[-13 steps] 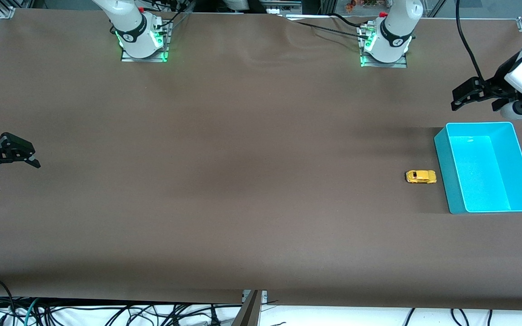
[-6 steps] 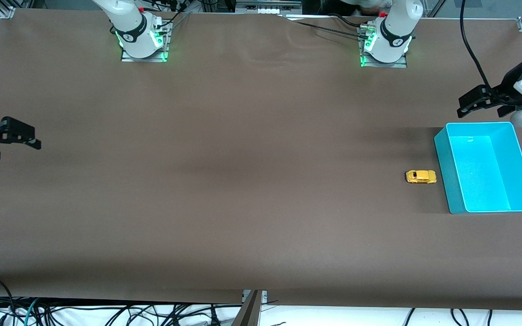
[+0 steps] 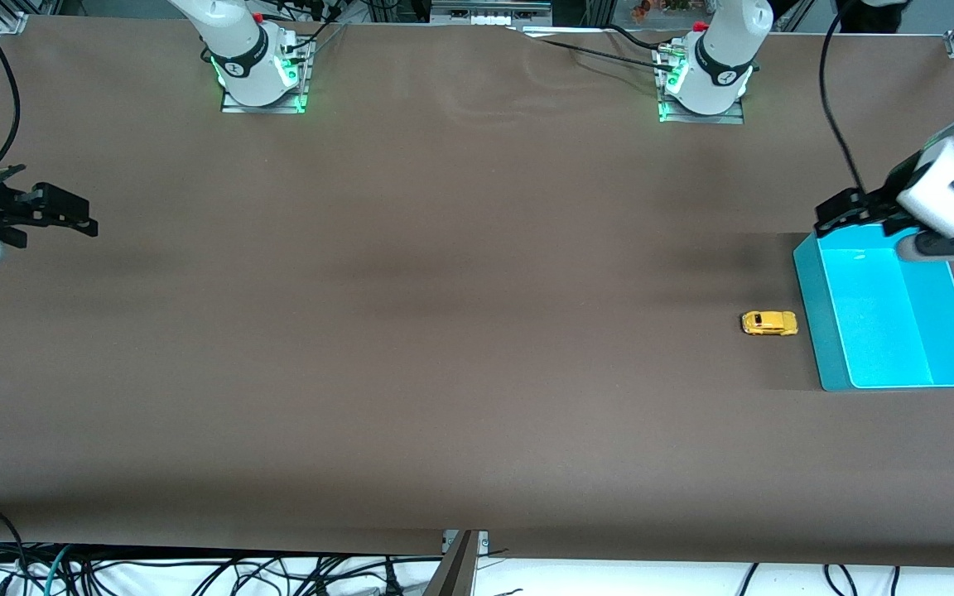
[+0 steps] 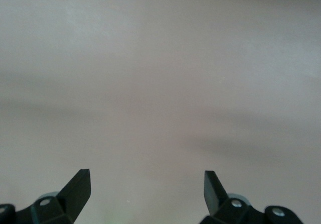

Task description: Wind and store yellow beetle car

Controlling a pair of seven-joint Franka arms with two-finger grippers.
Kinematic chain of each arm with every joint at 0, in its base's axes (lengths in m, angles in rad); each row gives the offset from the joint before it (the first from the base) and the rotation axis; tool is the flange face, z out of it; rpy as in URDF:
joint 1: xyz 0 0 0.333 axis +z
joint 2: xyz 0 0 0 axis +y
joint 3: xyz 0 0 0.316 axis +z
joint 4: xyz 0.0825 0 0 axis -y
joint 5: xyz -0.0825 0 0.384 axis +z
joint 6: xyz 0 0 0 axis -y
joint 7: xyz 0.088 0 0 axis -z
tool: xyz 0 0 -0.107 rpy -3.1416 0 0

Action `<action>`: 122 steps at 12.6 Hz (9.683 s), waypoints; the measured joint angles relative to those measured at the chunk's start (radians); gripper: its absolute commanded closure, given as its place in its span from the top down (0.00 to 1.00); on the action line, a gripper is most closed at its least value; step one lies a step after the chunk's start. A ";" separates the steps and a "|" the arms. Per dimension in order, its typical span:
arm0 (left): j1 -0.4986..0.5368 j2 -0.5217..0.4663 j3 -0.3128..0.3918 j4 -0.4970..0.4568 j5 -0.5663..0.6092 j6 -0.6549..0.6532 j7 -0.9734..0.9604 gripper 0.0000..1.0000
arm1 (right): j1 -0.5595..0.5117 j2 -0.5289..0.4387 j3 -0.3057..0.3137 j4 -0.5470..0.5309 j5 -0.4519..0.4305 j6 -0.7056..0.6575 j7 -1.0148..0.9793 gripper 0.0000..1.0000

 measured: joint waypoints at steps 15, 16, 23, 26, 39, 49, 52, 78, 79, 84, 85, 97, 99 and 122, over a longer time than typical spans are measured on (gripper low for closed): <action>0.001 0.287 0.064 -0.375 0.006 0.689 0.923 1.00 | 0.000 -0.032 0.029 -0.051 -0.032 -0.022 0.105 1.00; 0.001 0.311 0.073 -0.366 0.006 0.699 1.044 1.00 | 0.000 -0.031 0.029 -0.051 -0.032 -0.018 0.105 1.00; 0.000 0.459 0.102 -0.247 -0.019 0.780 1.554 1.00 | -0.002 -0.020 0.028 -0.046 -0.032 -0.010 0.107 1.00; 0.000 0.516 0.108 -0.217 -0.061 0.785 1.662 1.00 | -0.001 -0.020 0.029 -0.046 -0.032 -0.010 0.107 1.00; -0.028 0.405 0.126 -0.178 -0.105 0.719 1.647 0.00 | -0.003 -0.020 0.028 -0.046 -0.032 -0.010 0.109 1.00; 0.089 0.182 0.198 -0.237 -0.058 0.516 1.676 0.00 | -0.003 -0.019 0.028 -0.045 -0.032 -0.006 0.109 1.00; 0.112 0.263 0.224 -0.247 -0.046 0.593 1.731 0.00 | -0.002 -0.019 0.028 -0.045 -0.032 -0.005 0.109 1.00; 0.083 0.202 0.261 -0.277 0.014 0.620 1.422 1.00 | -0.001 -0.019 0.029 -0.045 -0.032 -0.003 0.109 1.00; 0.073 0.123 0.261 -0.277 0.014 0.600 1.415 1.00 | -0.001 -0.019 0.029 -0.045 -0.032 -0.003 0.109 1.00; -0.003 -0.128 0.257 -0.271 0.014 0.448 1.401 1.00 | -0.001 -0.019 0.029 -0.044 -0.032 0.002 0.109 1.00; -0.024 -0.150 0.255 -0.266 0.014 0.431 1.390 1.00 | -0.001 -0.019 0.029 -0.044 -0.032 0.003 0.109 1.00; -0.082 -0.193 0.175 -0.014 -0.003 -0.053 0.458 1.00 | -0.001 -0.019 0.029 -0.044 -0.032 0.003 0.109 1.00; -0.082 -0.171 0.150 0.032 -0.002 -0.125 0.266 1.00 | -0.001 -0.019 0.029 -0.044 -0.032 0.003 0.109 1.00; 0.008 -0.107 -0.001 0.115 0.064 -0.245 -0.141 1.00 | -0.002 -0.015 0.029 -0.044 -0.032 0.016 0.109 1.00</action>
